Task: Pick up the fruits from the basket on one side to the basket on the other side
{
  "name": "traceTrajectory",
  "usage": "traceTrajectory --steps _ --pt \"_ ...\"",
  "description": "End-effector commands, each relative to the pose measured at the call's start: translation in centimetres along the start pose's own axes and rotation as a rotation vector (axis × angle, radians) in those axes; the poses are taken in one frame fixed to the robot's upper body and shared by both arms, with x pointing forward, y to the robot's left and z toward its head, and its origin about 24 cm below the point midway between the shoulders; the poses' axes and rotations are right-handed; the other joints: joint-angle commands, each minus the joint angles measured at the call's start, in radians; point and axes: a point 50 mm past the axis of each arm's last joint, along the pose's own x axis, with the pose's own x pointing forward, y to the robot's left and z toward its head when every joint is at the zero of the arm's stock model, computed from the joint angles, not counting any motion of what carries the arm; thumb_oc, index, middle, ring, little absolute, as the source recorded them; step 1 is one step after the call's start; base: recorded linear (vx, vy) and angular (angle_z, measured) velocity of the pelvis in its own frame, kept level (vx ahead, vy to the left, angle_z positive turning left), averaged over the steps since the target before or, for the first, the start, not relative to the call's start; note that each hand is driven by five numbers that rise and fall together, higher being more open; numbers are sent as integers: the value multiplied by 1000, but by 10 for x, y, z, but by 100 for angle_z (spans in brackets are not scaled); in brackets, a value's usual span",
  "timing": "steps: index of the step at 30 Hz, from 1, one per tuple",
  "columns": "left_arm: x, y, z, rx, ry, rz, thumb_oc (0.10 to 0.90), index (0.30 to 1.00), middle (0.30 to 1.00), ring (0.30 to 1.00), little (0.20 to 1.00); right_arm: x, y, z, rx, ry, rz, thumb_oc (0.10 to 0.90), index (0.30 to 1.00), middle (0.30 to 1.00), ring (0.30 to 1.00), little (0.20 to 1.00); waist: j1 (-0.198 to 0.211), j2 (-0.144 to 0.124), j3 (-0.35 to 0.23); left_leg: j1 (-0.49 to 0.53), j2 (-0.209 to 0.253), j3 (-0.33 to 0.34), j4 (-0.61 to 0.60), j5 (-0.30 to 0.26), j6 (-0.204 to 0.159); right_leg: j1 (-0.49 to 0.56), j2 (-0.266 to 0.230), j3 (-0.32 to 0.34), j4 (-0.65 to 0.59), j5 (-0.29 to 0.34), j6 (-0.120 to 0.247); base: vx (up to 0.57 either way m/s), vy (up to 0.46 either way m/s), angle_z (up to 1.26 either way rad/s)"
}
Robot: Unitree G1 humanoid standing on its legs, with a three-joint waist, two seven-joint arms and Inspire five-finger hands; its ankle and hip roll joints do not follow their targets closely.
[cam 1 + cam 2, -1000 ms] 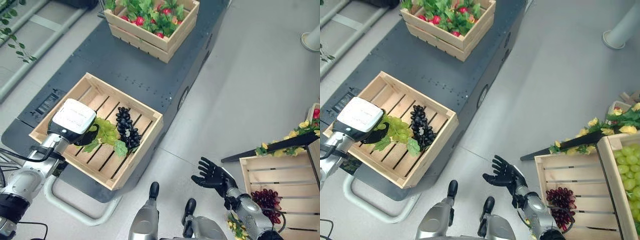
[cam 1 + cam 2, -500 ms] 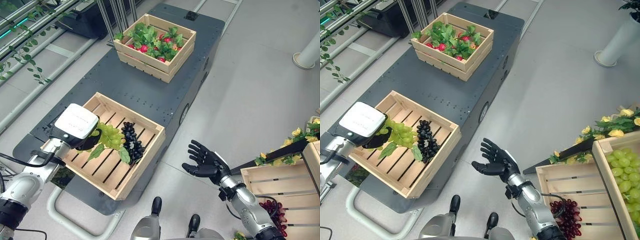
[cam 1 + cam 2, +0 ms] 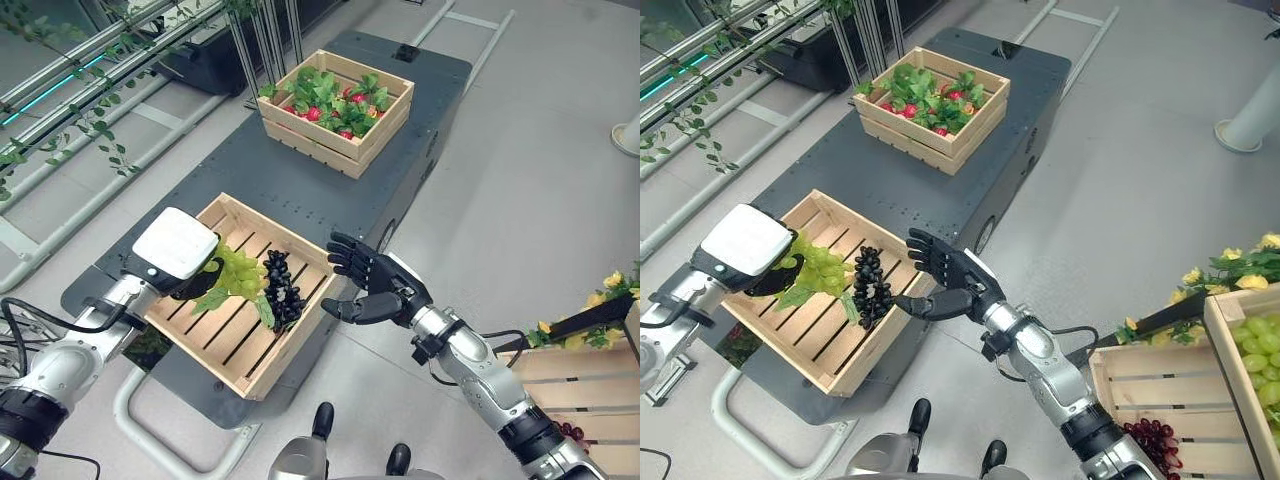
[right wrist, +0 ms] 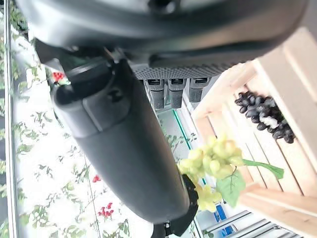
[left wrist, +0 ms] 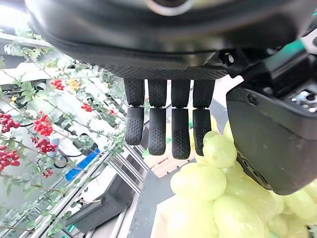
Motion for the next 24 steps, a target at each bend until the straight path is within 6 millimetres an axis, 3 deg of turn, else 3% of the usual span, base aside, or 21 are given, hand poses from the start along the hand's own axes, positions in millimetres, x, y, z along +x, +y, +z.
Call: traceTrajectory --steps 1,14,24 --pt "30 40 -47 53 137 206 400 300 300 300 300 17 28 14 -32 -94 70 800 900 900 900 900 10 33 -186 20 -60 -6 -3 -72 -26 -54 -31 -3 2 84 33 8 -20 12" --pt "56 80 -34 -6 60 391 400 300 300 300 300 34 22 -5 -28 -26 -104 800 900 900 900 900 35 39 -213 21 -63 -20 -3 -73 -28 -48 -41 -20 1 83 33 3 -15 9" --pt "59 87 -19 -66 23 416 400 300 300 300 300 37 15 -2 -15 -50 -215 800 900 900 900 900 35 44 -219 23 -67 -30 -3 -74 -27 -49 -41 -18 2 82 31 -1 -1 1"
